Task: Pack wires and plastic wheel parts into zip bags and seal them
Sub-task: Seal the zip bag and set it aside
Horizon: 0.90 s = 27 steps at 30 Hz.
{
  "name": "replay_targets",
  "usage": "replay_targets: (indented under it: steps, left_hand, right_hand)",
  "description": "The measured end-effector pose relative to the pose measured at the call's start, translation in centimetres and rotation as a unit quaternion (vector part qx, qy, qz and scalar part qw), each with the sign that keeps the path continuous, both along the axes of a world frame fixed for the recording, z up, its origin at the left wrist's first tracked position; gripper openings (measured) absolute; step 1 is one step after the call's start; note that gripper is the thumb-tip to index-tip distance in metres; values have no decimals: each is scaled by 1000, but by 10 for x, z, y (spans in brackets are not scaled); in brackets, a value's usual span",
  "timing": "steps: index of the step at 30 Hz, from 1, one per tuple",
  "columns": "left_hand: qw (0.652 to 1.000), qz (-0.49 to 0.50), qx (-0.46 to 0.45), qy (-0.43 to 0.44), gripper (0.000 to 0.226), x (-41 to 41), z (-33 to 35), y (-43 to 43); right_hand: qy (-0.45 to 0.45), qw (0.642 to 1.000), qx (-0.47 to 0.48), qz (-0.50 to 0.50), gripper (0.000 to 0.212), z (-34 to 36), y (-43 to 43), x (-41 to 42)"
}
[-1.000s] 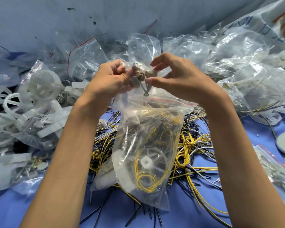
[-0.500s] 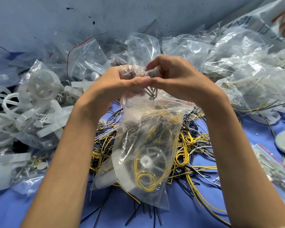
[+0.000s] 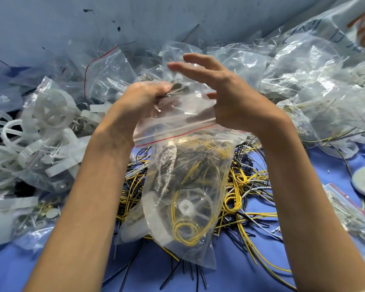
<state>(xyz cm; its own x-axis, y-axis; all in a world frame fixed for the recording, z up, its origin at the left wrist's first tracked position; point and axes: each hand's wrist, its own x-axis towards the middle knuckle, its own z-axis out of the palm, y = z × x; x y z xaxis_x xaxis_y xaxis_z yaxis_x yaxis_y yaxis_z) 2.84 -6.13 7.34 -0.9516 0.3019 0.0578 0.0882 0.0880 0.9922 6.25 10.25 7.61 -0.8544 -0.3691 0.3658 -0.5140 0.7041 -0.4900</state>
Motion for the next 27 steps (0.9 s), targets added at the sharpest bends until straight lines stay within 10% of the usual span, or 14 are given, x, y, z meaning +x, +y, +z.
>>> replay_targets:
  steps: [8, 14, 20, 27]
  left_hand:
    - [996, -46, -52, -52, 30, -2, -11, 11]
    - [966, -89, -237, 58, 38, -6, -24, 15]
    - [883, -140, -421, 152, 31, -5, -33, 7]
    - [878, -156, -414, 180, 12, 1, -32, 5]
  right_hand:
    - [-26, 985, -147, -85, 15, -6, 2, -6]
    - [-127, 966, -161, -156, 44, -10, 10, -11]
    - [-218, 951, -172, -136, 25, -15, 22, -13]
    - [-161, 946, -199, -198, 24, -13, 22, -13]
